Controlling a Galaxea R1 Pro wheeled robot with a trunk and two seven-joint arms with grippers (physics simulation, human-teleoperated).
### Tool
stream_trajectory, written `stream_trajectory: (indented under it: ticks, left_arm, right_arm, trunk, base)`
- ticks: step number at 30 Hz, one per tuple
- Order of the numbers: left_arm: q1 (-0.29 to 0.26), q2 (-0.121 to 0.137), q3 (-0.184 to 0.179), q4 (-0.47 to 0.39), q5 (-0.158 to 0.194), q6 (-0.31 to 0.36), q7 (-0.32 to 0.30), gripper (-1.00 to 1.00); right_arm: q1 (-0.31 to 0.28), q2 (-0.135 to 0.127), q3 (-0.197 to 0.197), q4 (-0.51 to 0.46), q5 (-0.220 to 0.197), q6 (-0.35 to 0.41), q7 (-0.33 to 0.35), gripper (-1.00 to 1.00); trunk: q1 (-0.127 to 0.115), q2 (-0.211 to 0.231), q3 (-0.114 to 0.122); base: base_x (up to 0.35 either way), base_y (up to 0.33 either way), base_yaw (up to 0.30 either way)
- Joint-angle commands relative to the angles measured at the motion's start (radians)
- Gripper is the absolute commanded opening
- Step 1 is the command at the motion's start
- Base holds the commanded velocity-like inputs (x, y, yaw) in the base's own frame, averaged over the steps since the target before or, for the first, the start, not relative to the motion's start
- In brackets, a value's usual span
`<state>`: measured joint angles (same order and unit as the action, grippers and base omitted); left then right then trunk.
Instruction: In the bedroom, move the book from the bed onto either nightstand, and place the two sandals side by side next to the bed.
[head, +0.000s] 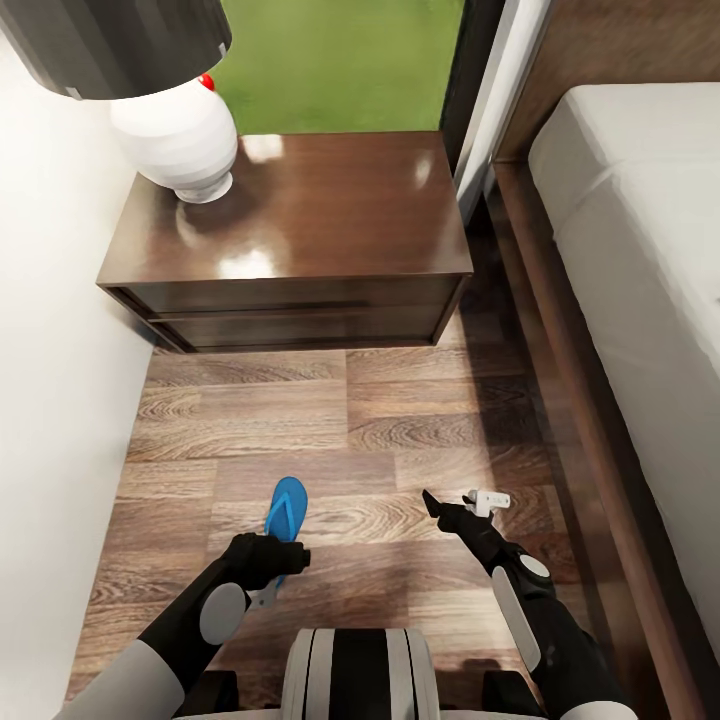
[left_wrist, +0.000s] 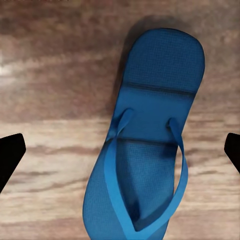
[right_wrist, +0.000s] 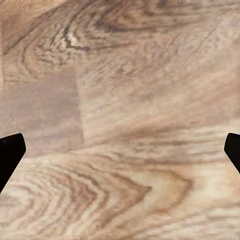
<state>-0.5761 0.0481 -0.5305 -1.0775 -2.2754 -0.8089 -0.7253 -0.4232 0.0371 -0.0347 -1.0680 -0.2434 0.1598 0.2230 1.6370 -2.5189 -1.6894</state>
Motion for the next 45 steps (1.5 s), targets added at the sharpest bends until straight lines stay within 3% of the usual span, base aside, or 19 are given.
stream_trajectory:
  ticks: [1, 45]
  left_arm:
    - [-0.001, 0.001, -0.003, -0.001, 0.001, -0.001, -0.003, 1.00]
    - [-0.001, -0.001, -0.003, -0.001, 0.001, -0.001, -0.005, 1.00]
  right_arm:
    - [0.000, 0.001, -0.004, -0.001, -0.010, 0.008, 0.006, 1.00]
    - [0.000, 0.001, -0.004, -0.002, -0.010, 0.007, 0.007, 1.00]
  trunk:
    - [0.000, 0.000, -0.001]
    - [0.000, 0.000, -0.001]
  base:
    - [0.017, -0.005, 0.000]
    - [0.049, -0.037, 0.000]
